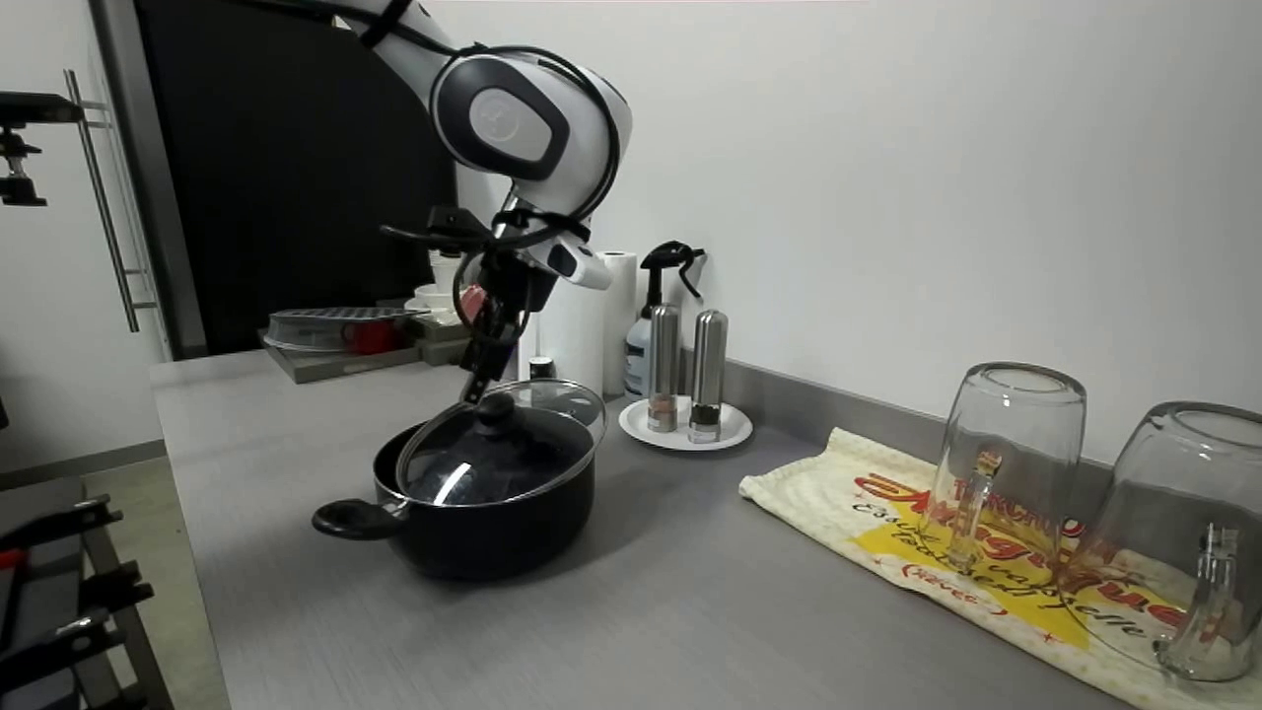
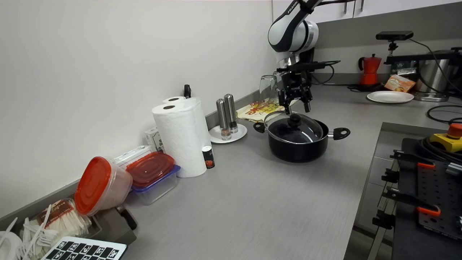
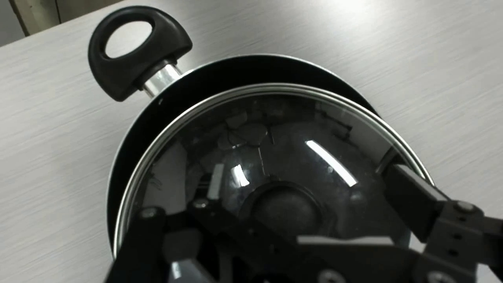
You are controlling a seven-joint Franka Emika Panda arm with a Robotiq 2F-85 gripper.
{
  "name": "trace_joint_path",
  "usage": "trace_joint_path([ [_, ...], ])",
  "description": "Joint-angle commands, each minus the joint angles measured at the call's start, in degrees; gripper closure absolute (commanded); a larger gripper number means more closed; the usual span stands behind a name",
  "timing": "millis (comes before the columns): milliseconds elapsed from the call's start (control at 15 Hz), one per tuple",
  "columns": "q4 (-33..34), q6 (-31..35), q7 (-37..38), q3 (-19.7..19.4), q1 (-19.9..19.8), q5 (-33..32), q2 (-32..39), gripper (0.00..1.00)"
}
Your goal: Uncover the pot and put the lid on the counter
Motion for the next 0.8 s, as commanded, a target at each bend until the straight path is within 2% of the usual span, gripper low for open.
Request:
trace_joint_path([
  [0,3.08,0.92,2.70,-0.59,-0.37,2.85,1.89,0.00],
  [733,7.06,-0.29,3.72,-0.45,-1.36,4.09,5.89,0.00],
])
